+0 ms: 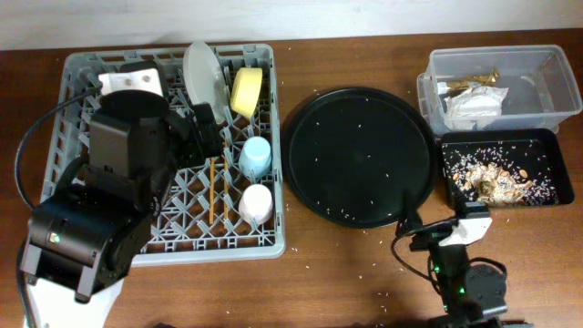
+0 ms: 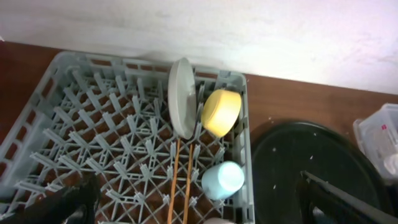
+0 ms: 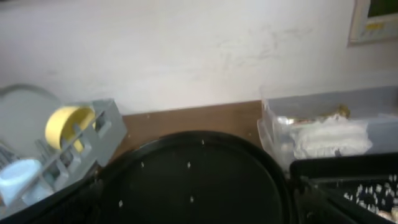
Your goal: Sort waste into correct bins and load items into the dishwasher rack
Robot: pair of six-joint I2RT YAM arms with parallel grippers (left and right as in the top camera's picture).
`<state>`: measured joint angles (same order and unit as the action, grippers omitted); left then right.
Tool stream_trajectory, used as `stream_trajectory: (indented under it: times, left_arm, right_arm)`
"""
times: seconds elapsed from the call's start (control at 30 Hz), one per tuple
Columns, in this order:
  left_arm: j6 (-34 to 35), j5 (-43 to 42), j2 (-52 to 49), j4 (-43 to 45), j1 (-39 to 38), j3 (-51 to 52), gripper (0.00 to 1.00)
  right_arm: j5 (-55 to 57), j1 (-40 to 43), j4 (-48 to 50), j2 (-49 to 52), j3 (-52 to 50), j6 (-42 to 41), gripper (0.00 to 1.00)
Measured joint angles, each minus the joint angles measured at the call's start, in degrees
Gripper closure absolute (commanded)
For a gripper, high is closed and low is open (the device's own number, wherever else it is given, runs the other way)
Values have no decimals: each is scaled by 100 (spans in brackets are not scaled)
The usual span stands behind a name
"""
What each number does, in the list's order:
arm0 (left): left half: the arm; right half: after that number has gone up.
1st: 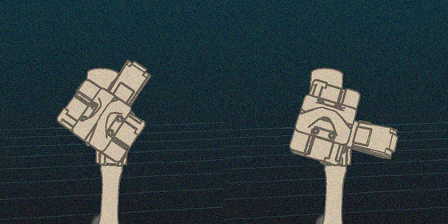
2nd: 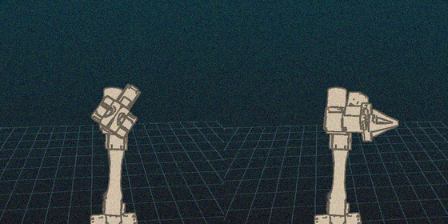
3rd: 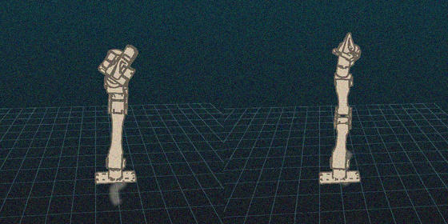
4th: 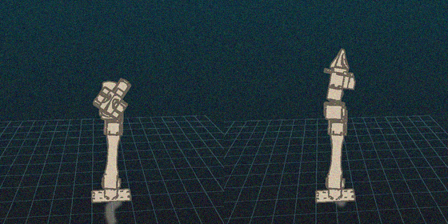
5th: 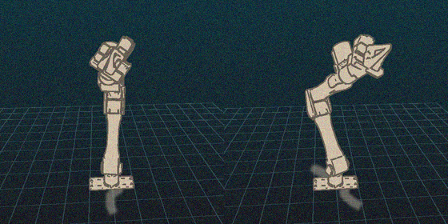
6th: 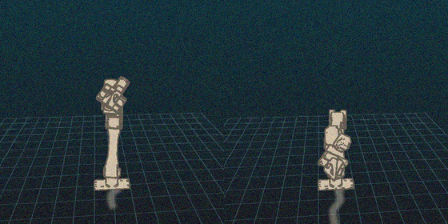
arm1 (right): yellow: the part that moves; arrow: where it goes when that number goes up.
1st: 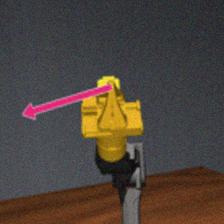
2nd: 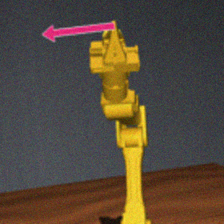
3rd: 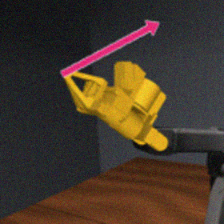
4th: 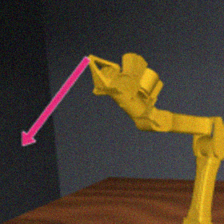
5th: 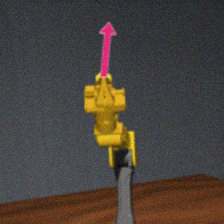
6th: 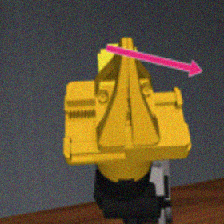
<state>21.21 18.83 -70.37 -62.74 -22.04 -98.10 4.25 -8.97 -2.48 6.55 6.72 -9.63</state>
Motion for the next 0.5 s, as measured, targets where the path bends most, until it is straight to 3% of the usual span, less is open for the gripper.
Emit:
stream_trajectory:
  times: [0.2, 0.5]
  left_arm:
    - [0, -2, 0, -2, 0, 0, 0]
    - [0, -2, 0, -4, 0, 0, 0]
  right_arm:
    - [20, 15, -94, -570, -570, 87, 2]
    - [22, 15, -153, -575, -588, 85, 2]
